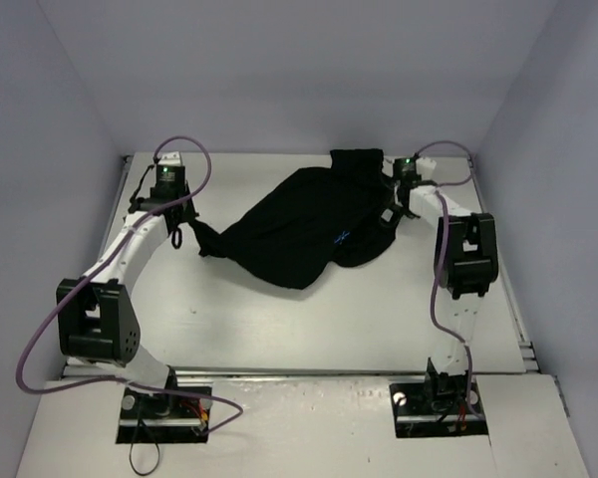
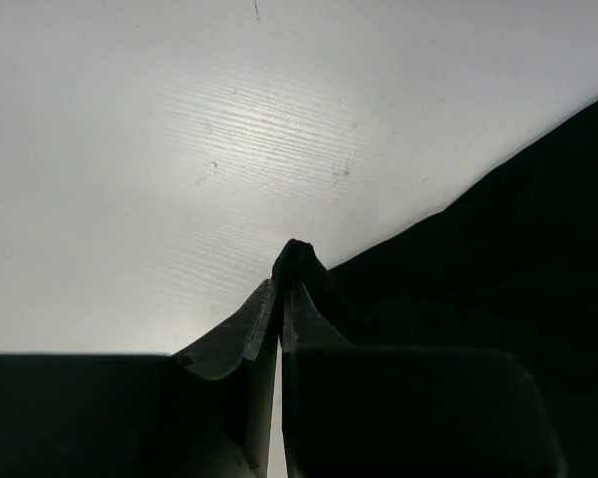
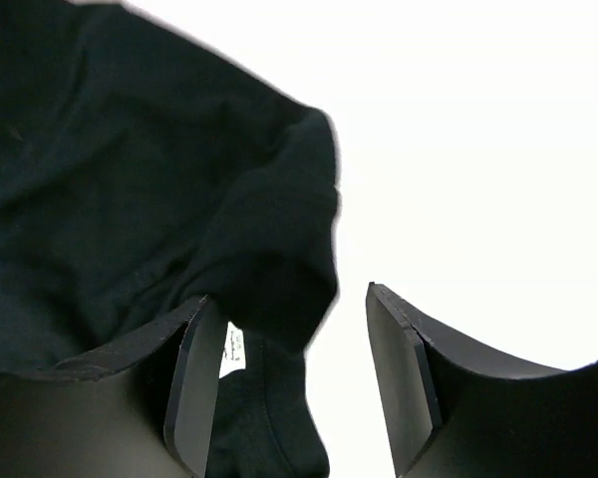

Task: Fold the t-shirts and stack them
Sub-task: Flatten out the tshirt

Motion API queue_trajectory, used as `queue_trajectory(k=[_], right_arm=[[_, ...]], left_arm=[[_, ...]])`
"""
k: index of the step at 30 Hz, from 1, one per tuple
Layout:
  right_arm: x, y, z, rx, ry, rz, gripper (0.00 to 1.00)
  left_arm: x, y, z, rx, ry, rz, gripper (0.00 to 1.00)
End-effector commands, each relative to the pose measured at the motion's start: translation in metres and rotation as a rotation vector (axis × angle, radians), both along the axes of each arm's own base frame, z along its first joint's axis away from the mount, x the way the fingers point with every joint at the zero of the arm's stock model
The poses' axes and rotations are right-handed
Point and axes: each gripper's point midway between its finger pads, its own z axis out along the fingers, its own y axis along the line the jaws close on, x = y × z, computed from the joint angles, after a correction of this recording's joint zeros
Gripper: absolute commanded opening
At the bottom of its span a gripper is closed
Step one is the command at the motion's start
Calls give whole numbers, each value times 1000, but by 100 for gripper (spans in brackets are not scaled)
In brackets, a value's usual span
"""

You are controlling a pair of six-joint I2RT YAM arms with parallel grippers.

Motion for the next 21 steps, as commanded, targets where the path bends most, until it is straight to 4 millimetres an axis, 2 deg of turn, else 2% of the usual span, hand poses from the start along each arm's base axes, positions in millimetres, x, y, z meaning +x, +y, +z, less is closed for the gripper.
queue_trajectory(k=[1, 5, 7, 9, 12, 14, 17, 21], right_arm=[[29, -2, 88, -90, -155, 81, 54], [3, 46, 123, -38, -195, 287, 54], [-38, 80, 105, -24, -137, 391, 55], [-64, 95, 102, 38, -130, 428, 55], [-105, 106, 71, 146, -56, 434, 55], [-115, 112, 68, 174, -54, 431, 55], [-142, 124, 44, 192, -4, 454, 55], [-154, 137, 23, 193, 40, 500, 56]], left_arm=[[29, -9, 49, -74, -152, 19, 0], [42, -15, 44, -109, -157, 22, 0], [48, -20, 41, -136, -159, 19, 0], [52, -24, 38, -156, -157, 17, 0], [55, -27, 35, -175, -155, 12, 0], [56, -29, 33, -180, -150, 10, 0], [55, -30, 30, -183, -144, 8, 0], [54, -30, 30, -184, -140, 6, 0]])
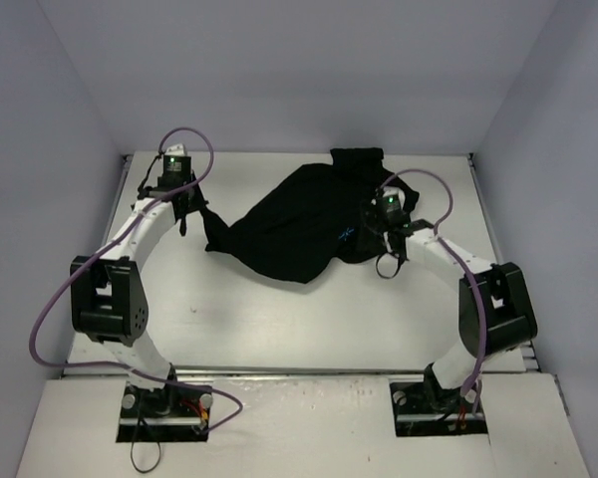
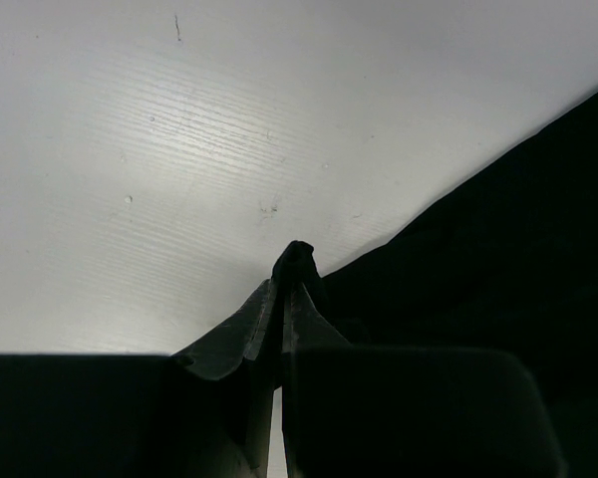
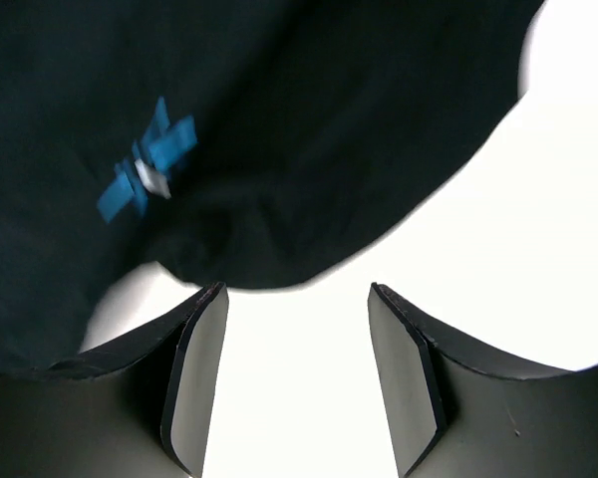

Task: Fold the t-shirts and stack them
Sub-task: Flatten out the tshirt

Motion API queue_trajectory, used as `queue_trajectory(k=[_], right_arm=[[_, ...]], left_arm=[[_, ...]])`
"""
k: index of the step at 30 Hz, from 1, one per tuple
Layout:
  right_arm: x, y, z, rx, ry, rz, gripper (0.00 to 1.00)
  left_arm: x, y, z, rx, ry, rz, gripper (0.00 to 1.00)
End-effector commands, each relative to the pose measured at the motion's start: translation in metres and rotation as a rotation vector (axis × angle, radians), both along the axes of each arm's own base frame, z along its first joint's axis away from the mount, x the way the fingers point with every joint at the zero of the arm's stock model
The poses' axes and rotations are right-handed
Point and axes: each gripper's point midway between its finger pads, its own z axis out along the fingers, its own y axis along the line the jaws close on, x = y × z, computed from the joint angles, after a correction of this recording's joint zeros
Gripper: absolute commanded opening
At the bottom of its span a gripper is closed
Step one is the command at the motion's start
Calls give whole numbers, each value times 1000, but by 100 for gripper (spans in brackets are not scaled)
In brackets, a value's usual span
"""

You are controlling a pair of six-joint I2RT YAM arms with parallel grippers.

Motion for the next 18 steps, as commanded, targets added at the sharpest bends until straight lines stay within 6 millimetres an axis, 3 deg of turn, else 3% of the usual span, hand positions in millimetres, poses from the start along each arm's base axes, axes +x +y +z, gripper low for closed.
queue_trajectory(k=[1, 8, 15, 18], right_arm=[[-4, 27, -2, 48, -17, 52, 56], [-1, 47, -11, 61, -19, 124, 56], [2, 58, -38, 26, 13, 153, 56], [3, 56, -46, -3, 19, 143, 48]], left_arm=[[16, -5, 41, -32, -127, 2, 0], [13, -3, 43, -27, -125, 8, 0], [11, -3, 45, -28, -119, 9, 0], [10, -1, 48, -21, -122, 10, 0]])
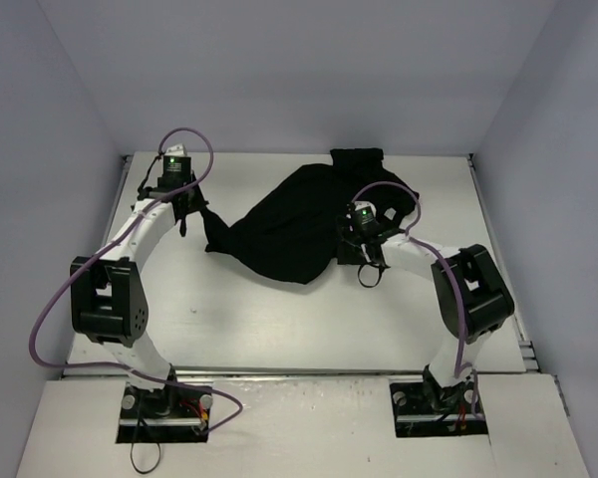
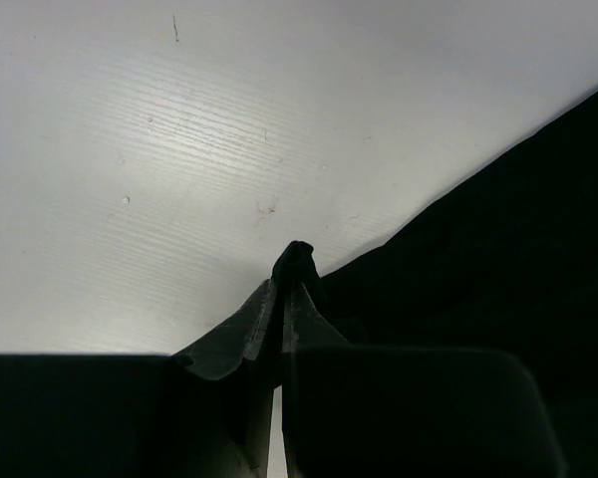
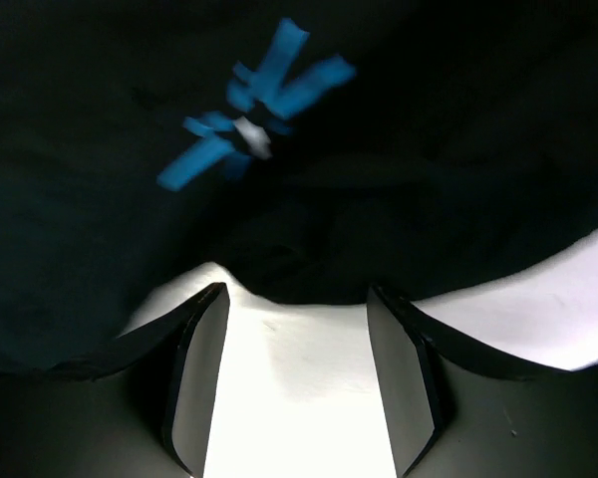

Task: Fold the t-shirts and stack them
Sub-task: Flatten out the tshirt

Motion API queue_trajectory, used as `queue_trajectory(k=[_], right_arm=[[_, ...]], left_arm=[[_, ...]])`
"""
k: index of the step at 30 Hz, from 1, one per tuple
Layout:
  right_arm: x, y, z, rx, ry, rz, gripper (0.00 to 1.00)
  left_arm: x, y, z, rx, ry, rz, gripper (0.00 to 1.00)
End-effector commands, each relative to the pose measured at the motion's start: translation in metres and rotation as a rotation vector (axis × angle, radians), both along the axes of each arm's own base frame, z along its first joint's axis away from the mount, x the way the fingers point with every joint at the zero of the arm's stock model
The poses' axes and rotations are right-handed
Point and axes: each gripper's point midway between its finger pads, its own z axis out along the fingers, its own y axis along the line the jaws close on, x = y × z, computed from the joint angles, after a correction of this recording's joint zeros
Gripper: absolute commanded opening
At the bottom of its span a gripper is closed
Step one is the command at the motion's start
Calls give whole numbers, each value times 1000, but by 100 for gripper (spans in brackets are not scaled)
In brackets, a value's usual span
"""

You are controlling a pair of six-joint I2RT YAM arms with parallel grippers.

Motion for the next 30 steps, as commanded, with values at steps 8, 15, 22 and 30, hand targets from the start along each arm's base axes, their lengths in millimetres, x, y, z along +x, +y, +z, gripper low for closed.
queue_trajectory(k=[8, 15, 22, 30], right_arm=[[11, -39, 72, -148, -186, -100, 0], [31, -83, 208, -258, -341, -64, 0], [82, -151, 141, -222, -123, -230, 26], [79, -93, 153, -126, -155, -146, 48]], left_arm=[[0, 26, 64, 21, -126, 54, 0], [-1, 38, 73, 71, -130, 63, 0], [-2, 22, 18, 19, -25, 46, 0], [1, -3, -5, -20, 18, -2, 0]])
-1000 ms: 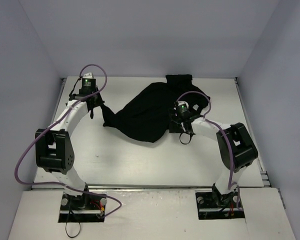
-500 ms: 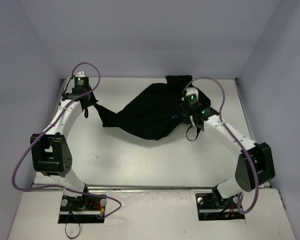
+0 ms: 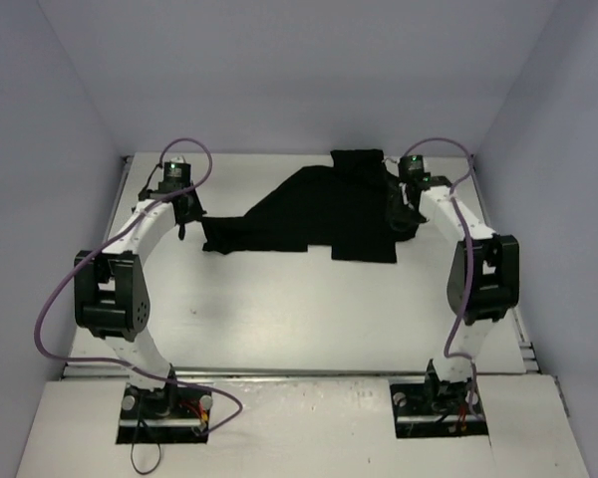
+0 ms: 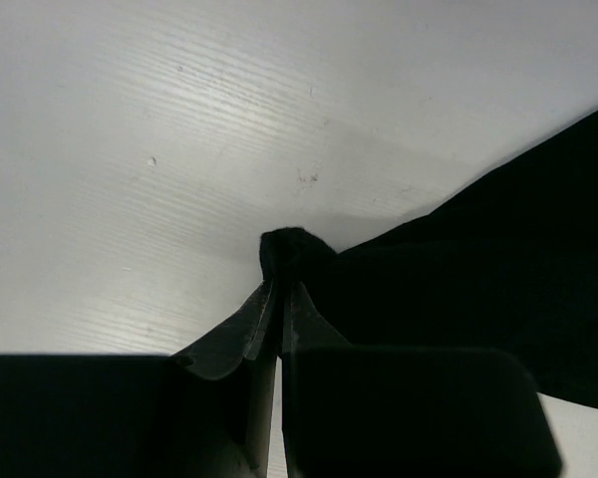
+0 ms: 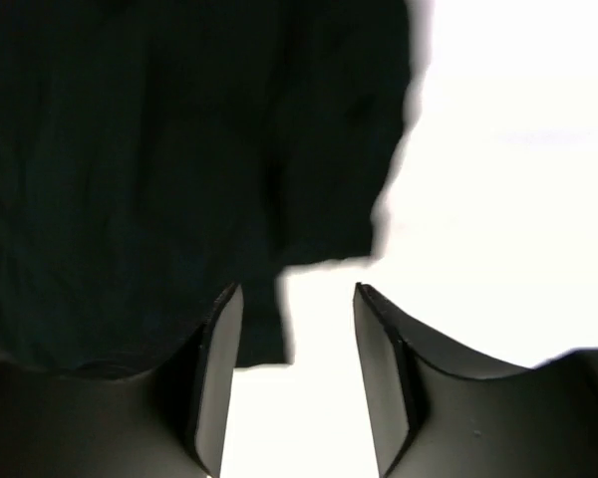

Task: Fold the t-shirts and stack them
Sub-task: Flatten out the tshirt

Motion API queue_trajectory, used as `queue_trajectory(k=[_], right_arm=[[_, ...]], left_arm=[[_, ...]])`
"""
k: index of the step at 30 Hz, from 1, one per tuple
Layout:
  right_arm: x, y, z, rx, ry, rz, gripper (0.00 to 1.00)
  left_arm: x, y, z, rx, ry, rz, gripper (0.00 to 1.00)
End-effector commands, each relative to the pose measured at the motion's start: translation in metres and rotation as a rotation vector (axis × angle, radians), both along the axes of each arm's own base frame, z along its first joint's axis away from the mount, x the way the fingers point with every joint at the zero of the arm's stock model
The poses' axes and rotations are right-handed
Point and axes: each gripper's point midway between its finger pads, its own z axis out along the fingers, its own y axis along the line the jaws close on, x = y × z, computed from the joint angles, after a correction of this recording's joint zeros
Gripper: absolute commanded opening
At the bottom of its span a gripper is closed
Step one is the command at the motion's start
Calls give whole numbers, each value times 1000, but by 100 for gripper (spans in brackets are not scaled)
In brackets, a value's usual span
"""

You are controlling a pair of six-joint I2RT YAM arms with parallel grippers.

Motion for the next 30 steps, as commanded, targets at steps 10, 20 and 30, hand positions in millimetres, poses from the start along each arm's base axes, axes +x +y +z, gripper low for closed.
queue_trajectory(k=[10, 20, 30], right_arm=[[-90, 29, 4, 73, -31, -56, 43], [-78, 37, -46, 147, 23, -129, 50], [-66, 24, -80, 89, 47, -188, 48]], left_arm=[[17, -26, 21, -58, -88, -35, 0], [12, -24, 23, -53, -95, -30, 0], [6, -23, 29, -52, -110, -30, 0]])
